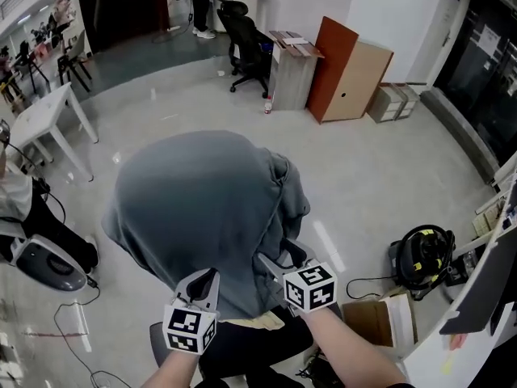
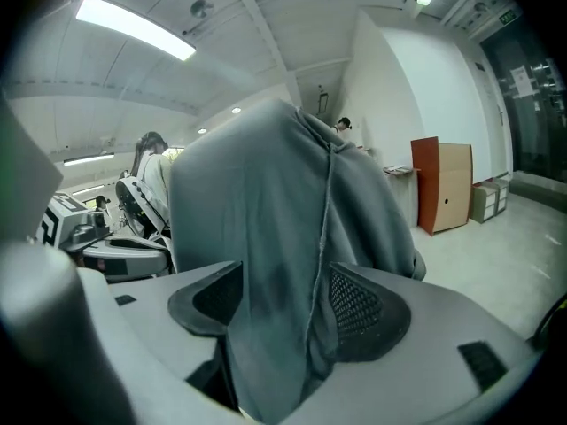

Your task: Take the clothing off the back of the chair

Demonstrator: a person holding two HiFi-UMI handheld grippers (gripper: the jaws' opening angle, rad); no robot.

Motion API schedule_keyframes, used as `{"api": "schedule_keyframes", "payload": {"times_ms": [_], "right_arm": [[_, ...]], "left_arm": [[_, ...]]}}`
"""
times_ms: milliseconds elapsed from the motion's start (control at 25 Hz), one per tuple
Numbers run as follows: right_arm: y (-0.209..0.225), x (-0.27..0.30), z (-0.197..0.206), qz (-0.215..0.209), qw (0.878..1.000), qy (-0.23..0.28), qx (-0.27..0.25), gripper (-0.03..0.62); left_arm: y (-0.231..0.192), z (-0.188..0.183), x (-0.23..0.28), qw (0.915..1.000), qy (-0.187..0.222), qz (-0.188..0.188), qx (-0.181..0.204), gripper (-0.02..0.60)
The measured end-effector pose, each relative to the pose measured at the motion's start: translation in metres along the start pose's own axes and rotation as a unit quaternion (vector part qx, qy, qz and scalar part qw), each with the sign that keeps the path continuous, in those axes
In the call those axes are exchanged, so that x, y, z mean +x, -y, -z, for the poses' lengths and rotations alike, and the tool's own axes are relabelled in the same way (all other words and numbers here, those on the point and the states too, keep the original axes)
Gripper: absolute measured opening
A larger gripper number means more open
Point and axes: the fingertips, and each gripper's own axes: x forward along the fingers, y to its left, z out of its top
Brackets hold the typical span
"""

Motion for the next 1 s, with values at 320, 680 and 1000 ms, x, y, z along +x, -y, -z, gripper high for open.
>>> {"api": "schedule_keyframes", "payload": {"times_ms": [320, 680, 1000], "right_arm": [[0.029, 0.049, -0.006, 0.034, 0.999, -0.015, -0.04, 0.33], [0.011, 0.082, -0.023, 0.048, 0.997, -0.01, -0.064, 0.238], [-0.046, 0.049, -0.039, 0.028, 0.997, 0.018, -0.073, 0.034]], "left_arm": [[-0.015, 0.005, -0.006, 0.9993, -0.007, -0.031, -0.021, 0.006], [-0.038, 0.012, -0.034, 0.9975, -0.014, -0.058, -0.037, 0.068], [-0.046, 0.007, -0.075, 0.9988, -0.002, -0.04, -0.029, 0.103]]}}
